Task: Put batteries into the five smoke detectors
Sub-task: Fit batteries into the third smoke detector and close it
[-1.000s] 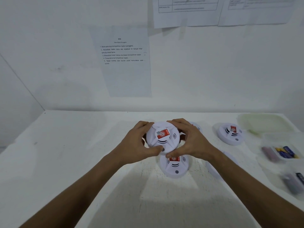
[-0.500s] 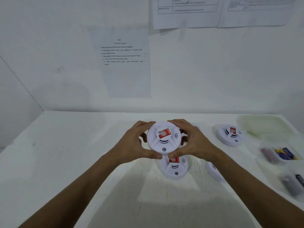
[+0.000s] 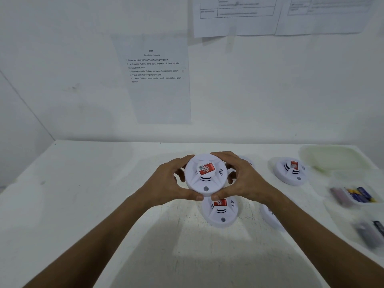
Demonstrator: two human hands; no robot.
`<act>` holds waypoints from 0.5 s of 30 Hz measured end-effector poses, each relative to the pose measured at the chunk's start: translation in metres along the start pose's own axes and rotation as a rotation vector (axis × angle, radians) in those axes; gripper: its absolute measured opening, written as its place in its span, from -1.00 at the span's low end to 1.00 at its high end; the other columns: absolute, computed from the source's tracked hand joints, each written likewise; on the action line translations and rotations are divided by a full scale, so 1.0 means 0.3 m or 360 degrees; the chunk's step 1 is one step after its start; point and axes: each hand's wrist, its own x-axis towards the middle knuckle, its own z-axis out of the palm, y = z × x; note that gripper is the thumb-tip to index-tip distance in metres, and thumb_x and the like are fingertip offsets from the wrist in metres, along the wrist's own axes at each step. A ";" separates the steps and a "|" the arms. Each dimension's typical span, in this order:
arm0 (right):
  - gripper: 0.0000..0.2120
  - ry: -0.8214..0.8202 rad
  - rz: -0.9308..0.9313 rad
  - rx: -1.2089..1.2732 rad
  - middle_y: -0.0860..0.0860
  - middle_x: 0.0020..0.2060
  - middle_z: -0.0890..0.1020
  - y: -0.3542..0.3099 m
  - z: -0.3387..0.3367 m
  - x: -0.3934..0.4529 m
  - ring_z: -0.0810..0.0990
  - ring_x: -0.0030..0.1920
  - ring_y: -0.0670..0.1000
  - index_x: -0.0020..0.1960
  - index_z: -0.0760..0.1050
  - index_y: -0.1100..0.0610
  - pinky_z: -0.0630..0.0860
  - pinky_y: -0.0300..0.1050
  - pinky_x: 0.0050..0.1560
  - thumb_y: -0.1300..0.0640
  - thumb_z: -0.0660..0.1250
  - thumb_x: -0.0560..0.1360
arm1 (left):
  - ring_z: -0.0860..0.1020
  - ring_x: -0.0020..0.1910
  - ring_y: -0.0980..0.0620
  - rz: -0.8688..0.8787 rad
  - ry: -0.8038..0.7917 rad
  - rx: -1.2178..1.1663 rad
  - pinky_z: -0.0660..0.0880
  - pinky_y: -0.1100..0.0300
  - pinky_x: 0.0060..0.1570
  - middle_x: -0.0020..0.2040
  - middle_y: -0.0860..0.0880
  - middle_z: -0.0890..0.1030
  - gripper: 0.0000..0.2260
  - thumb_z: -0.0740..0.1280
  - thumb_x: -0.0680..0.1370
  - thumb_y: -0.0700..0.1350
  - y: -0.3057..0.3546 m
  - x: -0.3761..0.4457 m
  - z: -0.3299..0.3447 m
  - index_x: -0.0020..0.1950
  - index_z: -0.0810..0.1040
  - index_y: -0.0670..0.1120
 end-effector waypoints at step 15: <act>-0.03 0.0031 0.0063 0.0007 -0.11 0.16 0.53 0.011 0.009 0.011 0.55 0.12 -0.04 0.40 0.38 -0.19 0.55 -0.24 -0.15 -0.17 0.64 0.03 | 0.53 -0.15 0.06 0.0015 -0.0072 -0.0019 0.52 0.28 -0.20 0.10 0.18 0.62 -0.30 0.62 0.29 0.03 -0.029 0.018 -0.009 0.37 0.42 0.17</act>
